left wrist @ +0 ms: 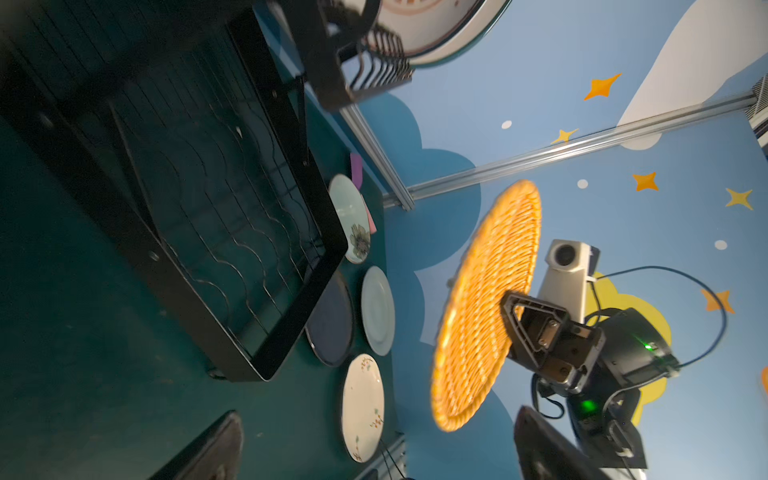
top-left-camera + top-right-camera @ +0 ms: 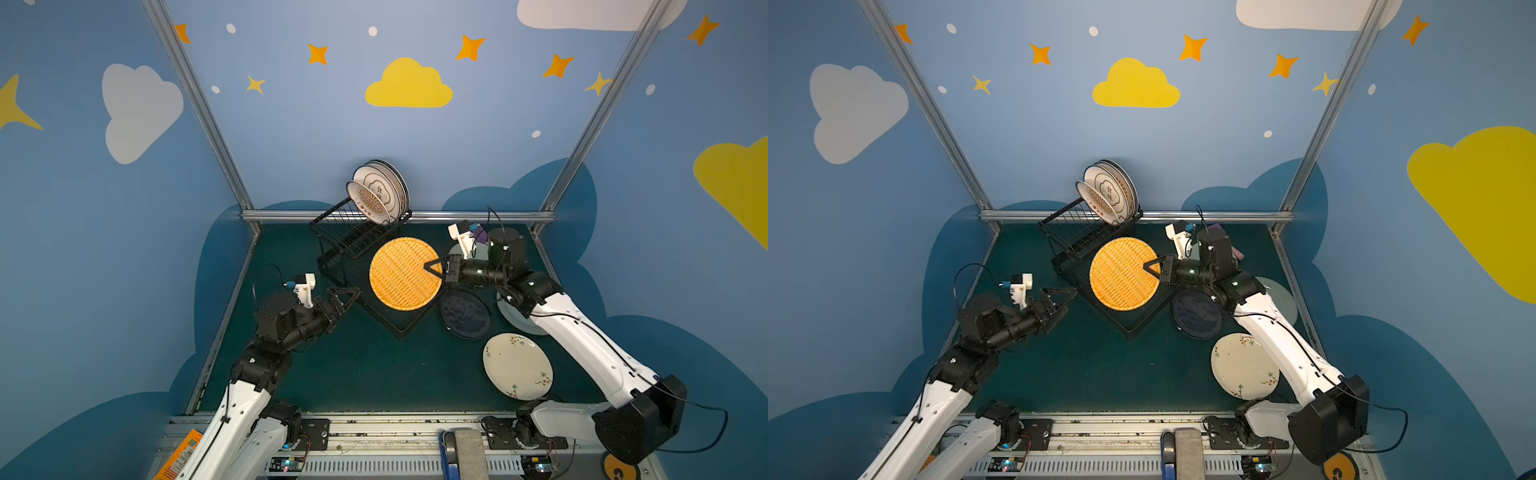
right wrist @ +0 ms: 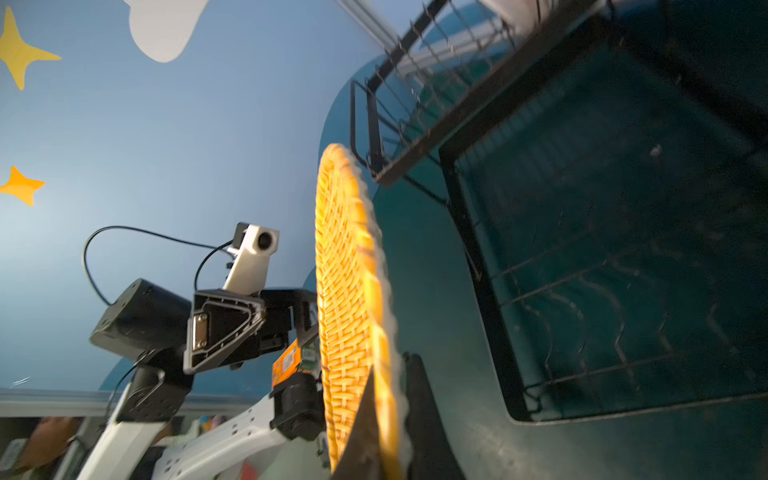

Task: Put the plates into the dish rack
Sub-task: 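Lift the wicker plate with the right gripper while the left gripper releases and draws back, then carry the wicker plate with the right gripper to the rack's far end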

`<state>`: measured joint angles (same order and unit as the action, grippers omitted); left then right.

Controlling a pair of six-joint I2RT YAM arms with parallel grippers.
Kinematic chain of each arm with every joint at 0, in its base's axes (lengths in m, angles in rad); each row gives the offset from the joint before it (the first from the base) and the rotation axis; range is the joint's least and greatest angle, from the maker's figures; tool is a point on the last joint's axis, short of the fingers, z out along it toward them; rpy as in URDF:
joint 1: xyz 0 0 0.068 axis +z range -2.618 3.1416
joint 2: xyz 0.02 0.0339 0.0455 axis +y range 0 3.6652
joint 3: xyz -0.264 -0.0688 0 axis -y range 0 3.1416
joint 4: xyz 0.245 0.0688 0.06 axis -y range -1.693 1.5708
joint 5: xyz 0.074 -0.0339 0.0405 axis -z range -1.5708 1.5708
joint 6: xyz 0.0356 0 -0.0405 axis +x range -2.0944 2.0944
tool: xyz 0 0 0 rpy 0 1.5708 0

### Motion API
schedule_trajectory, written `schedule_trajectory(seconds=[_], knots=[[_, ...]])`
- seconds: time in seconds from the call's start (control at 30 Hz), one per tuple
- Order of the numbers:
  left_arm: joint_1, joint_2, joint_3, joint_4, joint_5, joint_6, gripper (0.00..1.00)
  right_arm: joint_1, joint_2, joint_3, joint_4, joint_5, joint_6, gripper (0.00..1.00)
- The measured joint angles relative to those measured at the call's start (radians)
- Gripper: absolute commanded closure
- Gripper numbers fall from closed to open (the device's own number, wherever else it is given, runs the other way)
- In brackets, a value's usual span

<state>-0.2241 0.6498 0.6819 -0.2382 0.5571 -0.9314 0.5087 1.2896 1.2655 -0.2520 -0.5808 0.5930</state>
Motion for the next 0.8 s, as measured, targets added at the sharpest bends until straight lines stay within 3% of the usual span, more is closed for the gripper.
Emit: schedule_trajectory(seconds=[0.13, 0.4, 0.8], knots=[[0.056, -0.052, 0.055, -0.145, 0.006, 0.131, 0.0, 0.019, 0.021, 0.145, 0.0, 0.095, -0.087, 1.0], [0.065, -0.057, 0.062, -0.305, 0.046, 0.345, 0.0, 0.121, 0.223, 0.476, 0.061, 0.285, -0.372, 1.0], [0.069, -0.134, 0.017, -0.298, 0.09, 0.404, 0.0, 0.21, 0.624, 0.851, 0.104, 0.513, -0.759, 1.0]])
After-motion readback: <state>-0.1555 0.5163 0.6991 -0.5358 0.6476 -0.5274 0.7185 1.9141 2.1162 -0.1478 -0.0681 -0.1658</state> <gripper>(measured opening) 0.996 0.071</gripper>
